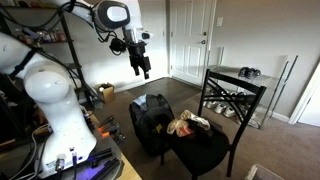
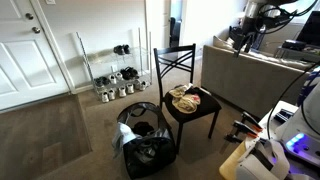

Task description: Shift the sock from the chair to the laundry basket

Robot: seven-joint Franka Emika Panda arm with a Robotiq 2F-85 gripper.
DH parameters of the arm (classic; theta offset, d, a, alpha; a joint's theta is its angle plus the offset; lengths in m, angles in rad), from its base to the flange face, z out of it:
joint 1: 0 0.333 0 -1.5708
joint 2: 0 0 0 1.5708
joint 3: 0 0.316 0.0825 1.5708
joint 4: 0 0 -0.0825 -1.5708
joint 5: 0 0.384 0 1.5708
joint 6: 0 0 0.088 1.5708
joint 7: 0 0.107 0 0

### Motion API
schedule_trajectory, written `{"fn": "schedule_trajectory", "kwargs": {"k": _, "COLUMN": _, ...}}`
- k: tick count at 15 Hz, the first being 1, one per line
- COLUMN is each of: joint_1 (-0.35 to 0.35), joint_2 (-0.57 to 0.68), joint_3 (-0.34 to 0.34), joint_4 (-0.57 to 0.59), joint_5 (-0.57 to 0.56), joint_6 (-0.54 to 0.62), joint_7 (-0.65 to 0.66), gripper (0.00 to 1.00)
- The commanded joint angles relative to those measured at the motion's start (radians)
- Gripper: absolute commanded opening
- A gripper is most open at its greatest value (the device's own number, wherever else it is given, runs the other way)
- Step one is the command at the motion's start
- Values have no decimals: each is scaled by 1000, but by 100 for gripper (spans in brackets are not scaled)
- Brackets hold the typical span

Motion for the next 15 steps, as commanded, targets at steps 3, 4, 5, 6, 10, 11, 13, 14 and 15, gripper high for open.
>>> {"fn": "schedule_trajectory", "kwargs": {"k": 3, "joint_1": 1, "joint_2": 0, "joint_3": -1, "joint_4": 2, "joint_5": 0, "joint_6": -3, "joint_7": 1, "gripper": 100}}
{"fn": "schedule_trajectory", "kwargs": {"k": 4, "joint_1": 1, "joint_2": 0, "joint_3": -1, "joint_4": 2, "joint_5": 0, "joint_6": -3, "joint_7": 1, "gripper": 100}}
{"fn": "schedule_trajectory", "kwargs": {"k": 5, "joint_1": 1, "joint_2": 0, "joint_3": -1, "joint_4": 2, "joint_5": 0, "joint_6": -3, "joint_7": 1, "gripper": 100}}
{"fn": "schedule_trajectory", "kwargs": {"k": 6, "joint_1": 3, "joint_2": 23, "joint_3": 3, "joint_4": 7, "joint_5": -4, "joint_6": 20, "joint_7": 1, "gripper": 100}}
{"fn": "schedule_trajectory", "kwargs": {"k": 10, "joint_1": -2, "joint_2": 157, "joint_3": 16, "joint_4": 29, "joint_5": 8, "joint_6": 158, "joint_7": 58, "gripper": 100}}
{"fn": "schedule_trajectory", "kwargs": {"k": 11, "joint_1": -7, "joint_2": 201, "joint_3": 21, "joint_4": 35, "joint_5": 10, "joint_6": 203, "joint_7": 81, "gripper": 100}}
{"fn": "schedule_trajectory", "kwargs": {"k": 13, "joint_1": -23, "joint_2": 306, "joint_3": 32, "joint_4": 49, "joint_5": 1, "joint_6": 311, "joint_7": 144, "gripper": 100}}
{"fn": "schedule_trajectory", "kwargs": {"k": 14, "joint_1": -28, "joint_2": 364, "joint_3": 34, "joint_4": 59, "joint_5": -3, "joint_6": 372, "joint_7": 171, "gripper": 100}}
{"fn": "schedule_trajectory", "kwargs": {"k": 15, "joint_1": -32, "joint_2": 418, "joint_3": 34, "joint_4": 73, "joint_5": 0, "joint_6": 420, "joint_7": 195, "gripper": 100}}
